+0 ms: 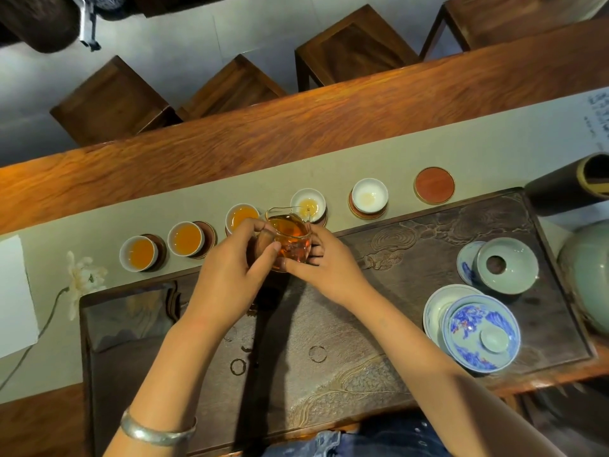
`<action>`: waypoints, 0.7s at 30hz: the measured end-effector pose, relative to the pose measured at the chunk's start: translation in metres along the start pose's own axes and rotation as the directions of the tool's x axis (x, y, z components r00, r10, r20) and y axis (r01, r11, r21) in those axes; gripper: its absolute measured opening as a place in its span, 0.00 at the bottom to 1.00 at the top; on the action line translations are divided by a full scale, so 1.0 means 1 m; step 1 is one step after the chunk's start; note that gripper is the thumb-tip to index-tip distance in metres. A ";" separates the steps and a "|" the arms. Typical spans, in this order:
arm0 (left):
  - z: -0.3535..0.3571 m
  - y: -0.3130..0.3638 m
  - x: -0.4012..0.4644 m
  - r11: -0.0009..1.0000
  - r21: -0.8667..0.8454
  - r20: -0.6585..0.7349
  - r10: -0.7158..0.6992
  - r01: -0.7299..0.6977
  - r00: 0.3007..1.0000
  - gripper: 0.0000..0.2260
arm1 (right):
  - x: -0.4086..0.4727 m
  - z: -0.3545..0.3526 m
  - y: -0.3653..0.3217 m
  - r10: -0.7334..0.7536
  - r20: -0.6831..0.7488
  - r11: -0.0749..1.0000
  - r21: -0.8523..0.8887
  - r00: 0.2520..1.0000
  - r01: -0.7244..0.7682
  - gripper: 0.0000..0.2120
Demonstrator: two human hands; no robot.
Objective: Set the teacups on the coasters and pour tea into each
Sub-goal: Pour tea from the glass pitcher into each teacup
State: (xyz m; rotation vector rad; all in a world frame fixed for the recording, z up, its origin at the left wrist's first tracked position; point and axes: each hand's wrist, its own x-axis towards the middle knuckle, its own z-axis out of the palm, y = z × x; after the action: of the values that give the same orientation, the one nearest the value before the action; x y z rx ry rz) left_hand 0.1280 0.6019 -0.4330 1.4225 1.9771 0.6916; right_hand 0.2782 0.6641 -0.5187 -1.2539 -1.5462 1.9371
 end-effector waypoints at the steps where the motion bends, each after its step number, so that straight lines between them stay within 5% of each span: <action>1: 0.000 0.000 0.000 1.000 0.003 0.000 0.000 0.000 1.000 0.07 | 0.000 0.000 0.000 0.000 0.000 1.000 0.000 1.000 0.000 0.26; 21: 0.000 0.001 0.002 0.999 0.044 0.005 -0.005 0.004 1.000 0.07 | -0.001 -0.003 -0.005 0.013 0.014 1.000 0.010 1.000 -0.013 0.26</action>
State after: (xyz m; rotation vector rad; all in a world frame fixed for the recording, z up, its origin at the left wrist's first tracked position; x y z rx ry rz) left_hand 0.1280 0.6046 -0.4323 1.4436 2.0025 0.6456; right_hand 0.2801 0.6667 -0.5137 -1.2528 -1.5370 1.9630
